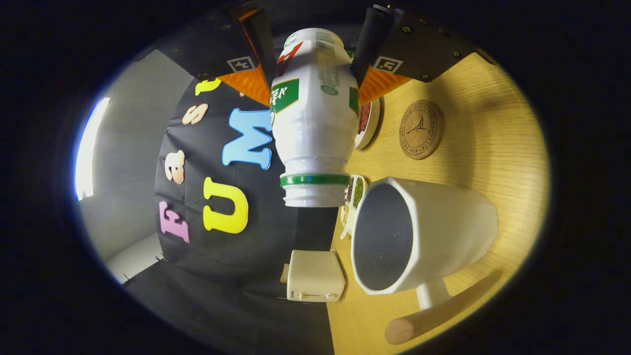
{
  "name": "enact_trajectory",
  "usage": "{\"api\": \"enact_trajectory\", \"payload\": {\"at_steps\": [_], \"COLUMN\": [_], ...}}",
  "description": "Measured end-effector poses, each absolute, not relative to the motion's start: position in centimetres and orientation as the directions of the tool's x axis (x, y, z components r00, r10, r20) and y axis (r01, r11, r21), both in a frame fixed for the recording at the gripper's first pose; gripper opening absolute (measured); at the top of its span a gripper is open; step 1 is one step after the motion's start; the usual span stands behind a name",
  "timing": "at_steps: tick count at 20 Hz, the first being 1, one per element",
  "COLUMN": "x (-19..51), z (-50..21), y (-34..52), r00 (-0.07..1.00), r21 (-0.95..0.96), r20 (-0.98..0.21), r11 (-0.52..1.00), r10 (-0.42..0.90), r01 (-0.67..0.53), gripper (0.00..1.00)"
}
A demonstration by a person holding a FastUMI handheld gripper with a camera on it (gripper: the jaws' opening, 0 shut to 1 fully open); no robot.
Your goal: Take the bottle from table, then pour the juice into the cup, finally place the bottle on the coaster
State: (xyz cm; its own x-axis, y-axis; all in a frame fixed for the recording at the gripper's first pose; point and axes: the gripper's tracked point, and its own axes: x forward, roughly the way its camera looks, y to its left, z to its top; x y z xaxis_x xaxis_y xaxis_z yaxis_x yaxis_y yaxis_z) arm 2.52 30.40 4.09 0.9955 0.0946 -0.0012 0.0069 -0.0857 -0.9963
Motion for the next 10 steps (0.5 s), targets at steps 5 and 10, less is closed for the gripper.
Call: {"api": "enact_trajectory", "payload": {"at_steps": [5, 10], "x": [2.3, 2.0], "z": [3.3, 2.8], "y": [30.1, 29.7], "r00": [0.996, 0.996], "r21": [-1.0, -0.997], "r20": [-0.003, -0.001], "r11": [-0.008, 0.08], "r10": [0.088, 0.086], "r01": [-0.002, -0.008], "gripper": [0.71, 0.71]}}
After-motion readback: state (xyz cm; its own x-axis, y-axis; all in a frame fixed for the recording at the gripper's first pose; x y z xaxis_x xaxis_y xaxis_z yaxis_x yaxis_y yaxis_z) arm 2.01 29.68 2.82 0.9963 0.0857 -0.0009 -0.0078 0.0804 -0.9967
